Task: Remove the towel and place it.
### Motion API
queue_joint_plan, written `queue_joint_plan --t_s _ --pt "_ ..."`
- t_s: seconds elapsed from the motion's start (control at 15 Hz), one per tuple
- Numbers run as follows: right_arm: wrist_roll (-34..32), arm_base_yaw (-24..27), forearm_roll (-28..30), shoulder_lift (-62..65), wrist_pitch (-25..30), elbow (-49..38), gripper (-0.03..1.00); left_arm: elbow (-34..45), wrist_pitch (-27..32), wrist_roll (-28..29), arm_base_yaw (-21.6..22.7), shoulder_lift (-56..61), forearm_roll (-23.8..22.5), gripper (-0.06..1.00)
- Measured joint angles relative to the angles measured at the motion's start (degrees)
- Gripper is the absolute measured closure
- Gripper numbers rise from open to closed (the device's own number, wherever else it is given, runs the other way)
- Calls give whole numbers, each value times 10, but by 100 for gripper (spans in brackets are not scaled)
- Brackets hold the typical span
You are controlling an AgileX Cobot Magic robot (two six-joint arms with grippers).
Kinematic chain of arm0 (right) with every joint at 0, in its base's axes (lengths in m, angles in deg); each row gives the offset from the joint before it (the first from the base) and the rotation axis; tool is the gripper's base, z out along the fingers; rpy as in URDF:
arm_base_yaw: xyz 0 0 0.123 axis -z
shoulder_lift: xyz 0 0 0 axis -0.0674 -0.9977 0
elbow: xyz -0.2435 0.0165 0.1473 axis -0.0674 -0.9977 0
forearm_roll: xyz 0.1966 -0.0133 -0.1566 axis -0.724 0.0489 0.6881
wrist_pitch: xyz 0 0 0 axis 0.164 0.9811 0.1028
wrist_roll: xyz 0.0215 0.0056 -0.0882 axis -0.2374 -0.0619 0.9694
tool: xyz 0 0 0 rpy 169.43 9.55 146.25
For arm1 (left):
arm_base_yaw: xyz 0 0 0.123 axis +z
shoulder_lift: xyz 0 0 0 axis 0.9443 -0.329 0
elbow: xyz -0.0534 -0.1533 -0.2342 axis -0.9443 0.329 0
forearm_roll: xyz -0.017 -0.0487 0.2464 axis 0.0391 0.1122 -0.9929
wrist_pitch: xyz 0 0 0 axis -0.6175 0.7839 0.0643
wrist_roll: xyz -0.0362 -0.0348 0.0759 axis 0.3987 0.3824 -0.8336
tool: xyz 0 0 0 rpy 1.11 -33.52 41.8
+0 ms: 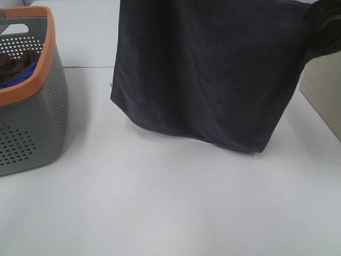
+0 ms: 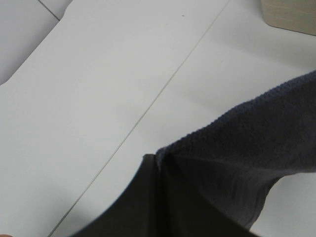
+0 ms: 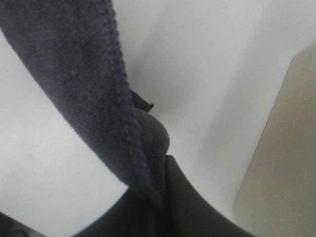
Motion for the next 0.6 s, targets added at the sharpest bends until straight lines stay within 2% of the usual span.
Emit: queue_joint_plan --t_s 0.2,0.33,0.47,0.6 --pt "14 0 48 -77 -15 76 97 0 -44 48 38 -34 -17 94" --pt "19 0 96 -138 -51 136 97 0 -119 66 68 -60 -19 94" --pt "32 0 143 -191 -116 198 97 0 -211 69 92 -85 -20 94" --pt "32 0 182 -238 -205 247 97 0 -313 70 112 -114 -21 94"
